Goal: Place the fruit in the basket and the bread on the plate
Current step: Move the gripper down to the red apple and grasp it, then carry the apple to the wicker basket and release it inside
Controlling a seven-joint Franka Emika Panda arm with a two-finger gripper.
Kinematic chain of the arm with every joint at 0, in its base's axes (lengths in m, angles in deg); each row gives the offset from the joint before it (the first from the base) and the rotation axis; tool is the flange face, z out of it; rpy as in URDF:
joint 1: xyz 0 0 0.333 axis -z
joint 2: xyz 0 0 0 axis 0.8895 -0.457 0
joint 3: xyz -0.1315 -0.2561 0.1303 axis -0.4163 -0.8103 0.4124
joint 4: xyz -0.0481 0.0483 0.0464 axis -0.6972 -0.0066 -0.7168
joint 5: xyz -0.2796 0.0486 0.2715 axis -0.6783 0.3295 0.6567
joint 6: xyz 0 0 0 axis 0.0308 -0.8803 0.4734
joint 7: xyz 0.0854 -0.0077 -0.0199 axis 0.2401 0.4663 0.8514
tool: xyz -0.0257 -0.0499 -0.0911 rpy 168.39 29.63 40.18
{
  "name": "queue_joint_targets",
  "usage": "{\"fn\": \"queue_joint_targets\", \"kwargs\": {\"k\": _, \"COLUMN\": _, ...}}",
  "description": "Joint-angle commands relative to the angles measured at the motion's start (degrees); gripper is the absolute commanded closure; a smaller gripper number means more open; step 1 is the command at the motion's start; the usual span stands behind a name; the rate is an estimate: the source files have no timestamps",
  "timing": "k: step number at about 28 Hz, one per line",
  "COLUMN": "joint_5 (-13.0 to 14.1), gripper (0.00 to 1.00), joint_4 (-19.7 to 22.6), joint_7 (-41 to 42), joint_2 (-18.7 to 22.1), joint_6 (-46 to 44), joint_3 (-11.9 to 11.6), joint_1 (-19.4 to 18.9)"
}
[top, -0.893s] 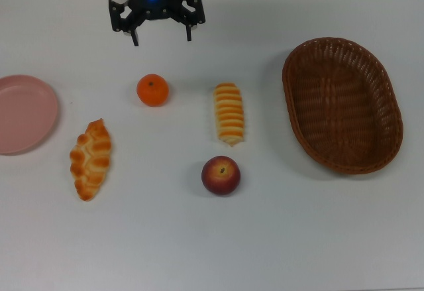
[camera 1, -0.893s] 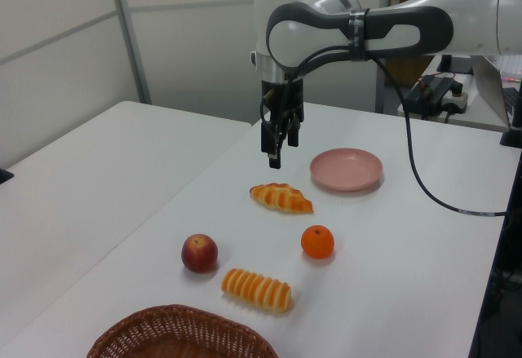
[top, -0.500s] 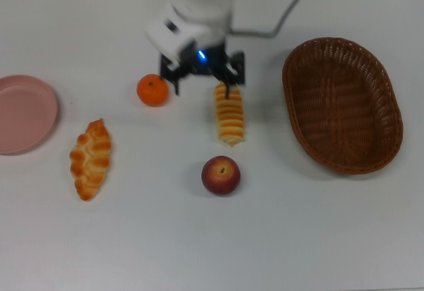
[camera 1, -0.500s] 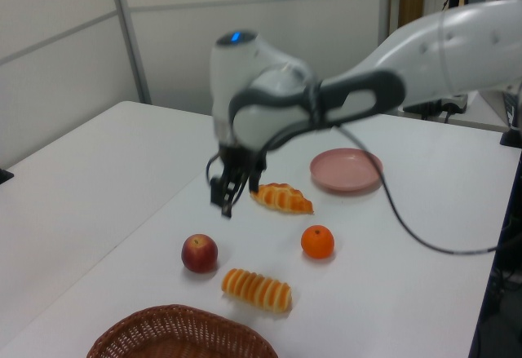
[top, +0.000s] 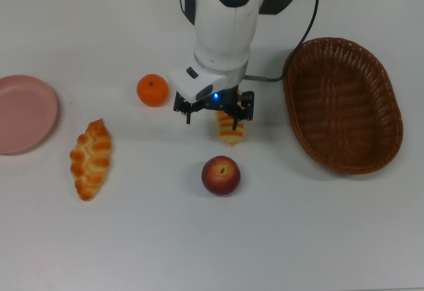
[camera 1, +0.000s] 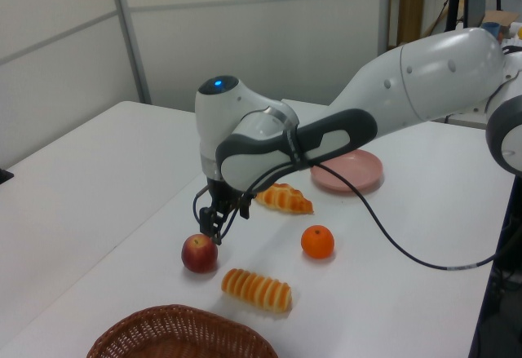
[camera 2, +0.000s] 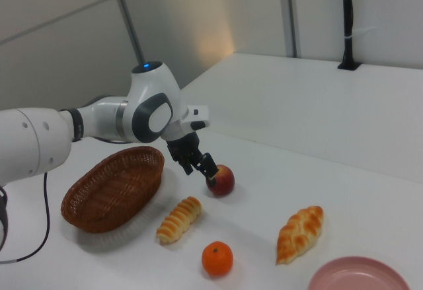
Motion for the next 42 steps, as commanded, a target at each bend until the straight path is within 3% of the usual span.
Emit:
{"fn": "queue_joint_targets", "kwargs": {"k": 1, "joint_5": -3.6, "gripper": 0.00, "joint_4": -3.0, "joint_7": -3.6, "joint_2": -4.3, "joint_6": 1.8, "joint_3": -0.1, "joint_1": -0.7}}
{"fn": "queue_joint_targets", "kwargs": {"k": 7, "joint_5": -5.3, "gripper": 0.00, "joint_4": -7.4, "joint_7": -4.4, "joint_2": -8.9, "joint_6": 2.0, "joint_3": -0.1, "joint_1": -1.3}}
{"fn": "queue_joint_targets", "kwargs": {"k": 16, "joint_5": -6.8, "gripper": 0.00, "joint_4": -9.0, "joint_7": -4.7, "joint_2": -11.8, "joint_6": 5.3, "joint_3": -0.1, "joint_1": -2.6}}
{"fn": "queue_joint_targets", "kwargs": {"k": 22, "joint_5": -9.4, "gripper": 0.00, "joint_4": -13.5, "joint_7": -6.3, "joint_2": -15.5, "joint_6": 6.4, "joint_3": -0.1, "joint_1": -2.9}}
{"fn": "queue_joint_targets", "kwargs": {"k": 30, "joint_5": -12.1, "gripper": 0.00, "joint_4": -15.8, "joint_7": -7.9, "joint_2": -17.9, "joint_6": 9.6, "joint_3": -0.3, "joint_1": -2.9}}
{"fn": "queue_joint_targets", "kwargs": {"k": 36, "joint_5": -17.2, "gripper": 0.00, "joint_4": -16.0, "joint_7": -8.0, "joint_2": -21.0, "joint_6": 9.8, "joint_3": -0.1, "joint_1": -3.0}}
{"fn": "queue_joint_targets", "kwargs": {"k": 38, "joint_5": -17.5, "gripper": 0.19, "joint_4": -16.0, "joint_7": -8.0, "joint_2": -21.9, "joint_6": 9.8, "joint_3": 0.0, "joint_1": -3.4}}
{"fn": "queue_joint_targets", "kwargs": {"k": 39, "joint_5": -17.4, "gripper": 0.34, "joint_4": -16.0, "joint_7": -8.0, "joint_2": -21.9, "joint_6": 9.8, "joint_3": 0.0, "joint_1": -3.6}}
{"fn": "queue_joint_targets", "kwargs": {"k": 41, "joint_5": -17.2, "gripper": 0.67, "joint_4": -16.0, "joint_7": -8.3, "joint_2": -21.7, "joint_6": 9.7, "joint_3": 0.1, "joint_1": -3.7}}
{"fn": "queue_joint_targets", "kwargs": {"k": 42, "joint_5": -17.2, "gripper": 0.95, "joint_4": -16.1, "joint_7": -9.9, "joint_2": -21.5, "joint_6": 9.6, "joint_3": 0.1, "joint_1": -3.7}}
